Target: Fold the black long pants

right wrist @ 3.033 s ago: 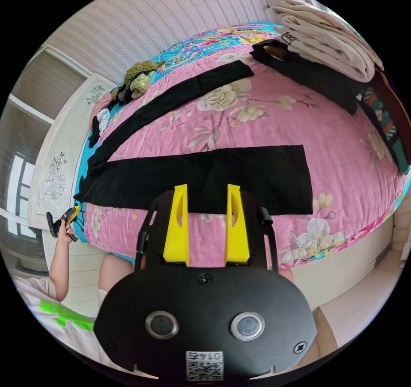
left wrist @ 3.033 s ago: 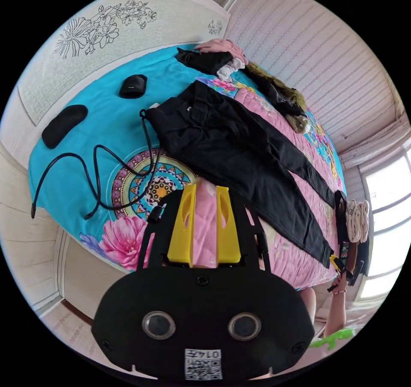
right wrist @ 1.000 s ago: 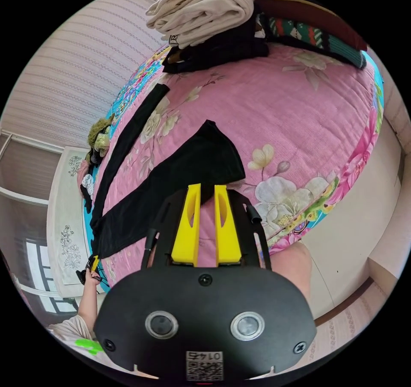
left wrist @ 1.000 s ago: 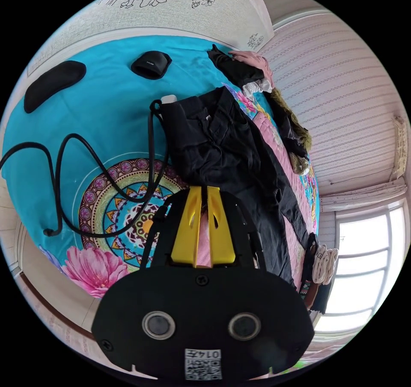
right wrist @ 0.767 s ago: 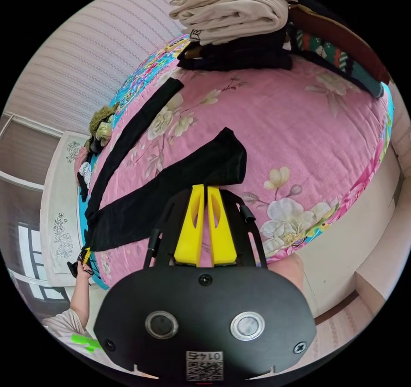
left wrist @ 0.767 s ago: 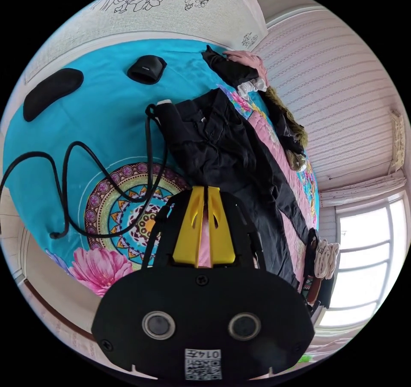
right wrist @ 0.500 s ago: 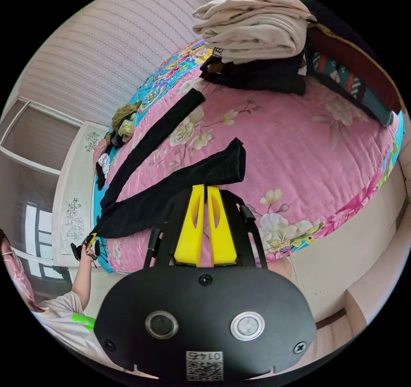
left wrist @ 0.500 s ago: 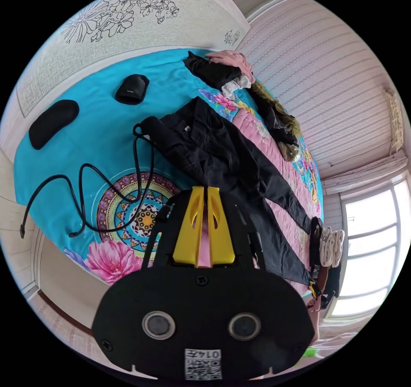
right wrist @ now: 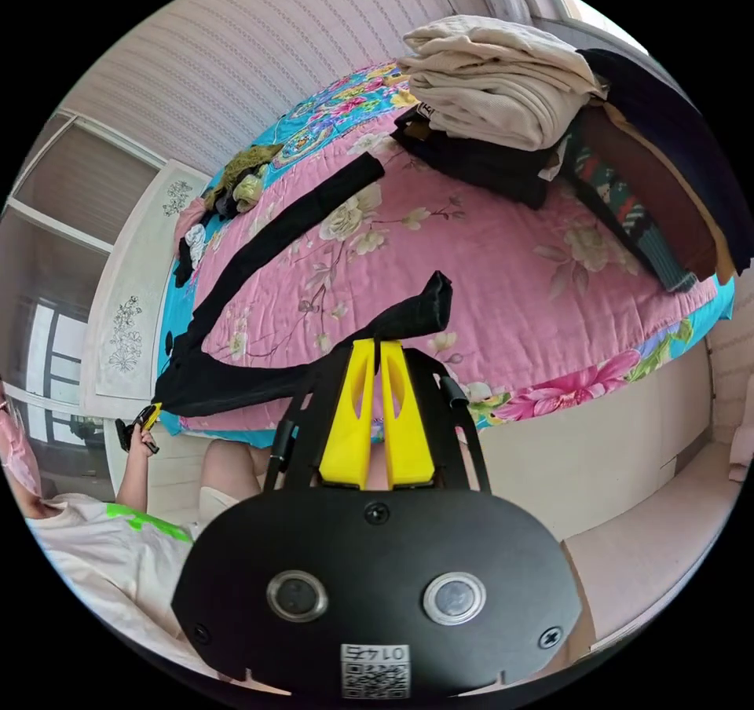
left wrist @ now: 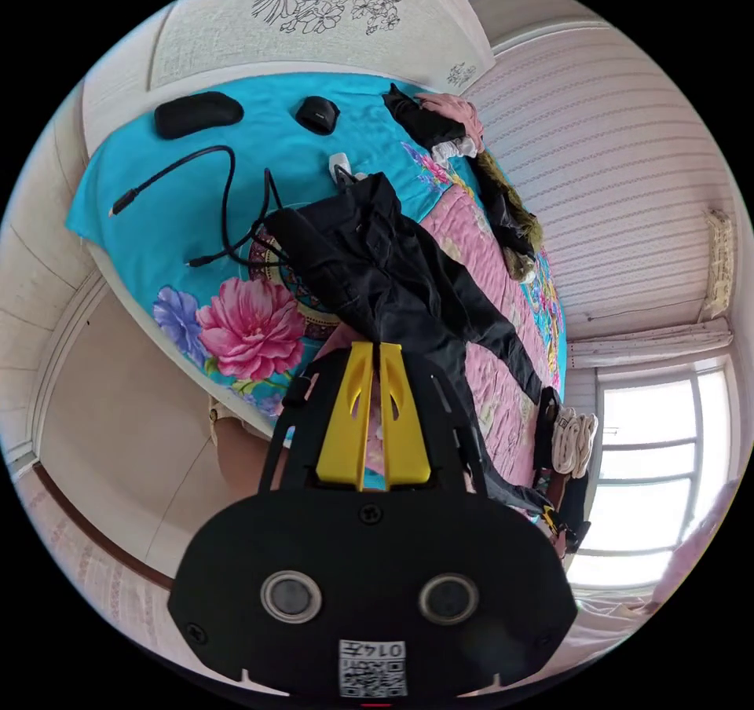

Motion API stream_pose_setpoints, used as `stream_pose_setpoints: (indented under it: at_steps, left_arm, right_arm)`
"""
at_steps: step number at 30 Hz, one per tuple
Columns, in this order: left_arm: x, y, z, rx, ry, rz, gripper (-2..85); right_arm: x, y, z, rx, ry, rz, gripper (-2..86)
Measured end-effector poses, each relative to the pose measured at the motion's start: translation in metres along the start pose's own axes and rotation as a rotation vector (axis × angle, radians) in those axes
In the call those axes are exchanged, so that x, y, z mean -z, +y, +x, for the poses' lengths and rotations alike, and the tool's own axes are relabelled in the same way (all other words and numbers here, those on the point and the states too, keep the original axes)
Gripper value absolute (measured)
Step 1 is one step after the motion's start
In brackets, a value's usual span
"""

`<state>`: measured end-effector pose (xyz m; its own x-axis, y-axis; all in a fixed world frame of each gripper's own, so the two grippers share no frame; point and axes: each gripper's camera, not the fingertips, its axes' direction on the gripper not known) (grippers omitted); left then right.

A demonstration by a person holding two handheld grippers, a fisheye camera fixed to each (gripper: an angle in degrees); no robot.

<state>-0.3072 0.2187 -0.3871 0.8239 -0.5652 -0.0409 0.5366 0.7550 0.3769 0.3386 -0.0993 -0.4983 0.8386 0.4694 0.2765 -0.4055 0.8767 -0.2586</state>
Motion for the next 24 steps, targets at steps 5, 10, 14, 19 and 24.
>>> stream_pose_setpoints:
  at_steps: [5,10,14,19,24]
  left_arm:
    - [-0.005,-0.024,0.034,-0.046,0.001,0.026,-1.0]
    - [-0.015,-0.079,0.071,-0.058,0.064,0.000,-0.9]
    - [-0.047,-0.135,0.107,-0.055,0.032,-0.041,-0.9]
    - [-0.088,-0.187,0.127,0.023,-0.010,-0.084,-1.0]
    - [-0.109,-0.224,0.153,0.049,-0.054,-0.088,-0.9]
  right_arm:
    - [-0.008,-0.057,-0.061,0.135,0.148,-0.003,-0.3]
    - [-0.021,-0.151,-0.124,0.275,0.308,-0.063,-0.3]
    - [-0.037,-0.246,-0.165,0.317,0.389,-0.102,-0.3]
    - [-0.066,-0.344,-0.186,0.265,0.332,-0.223,-0.4]
    - [-0.091,-0.431,-0.207,0.226,0.336,-0.315,-0.3]
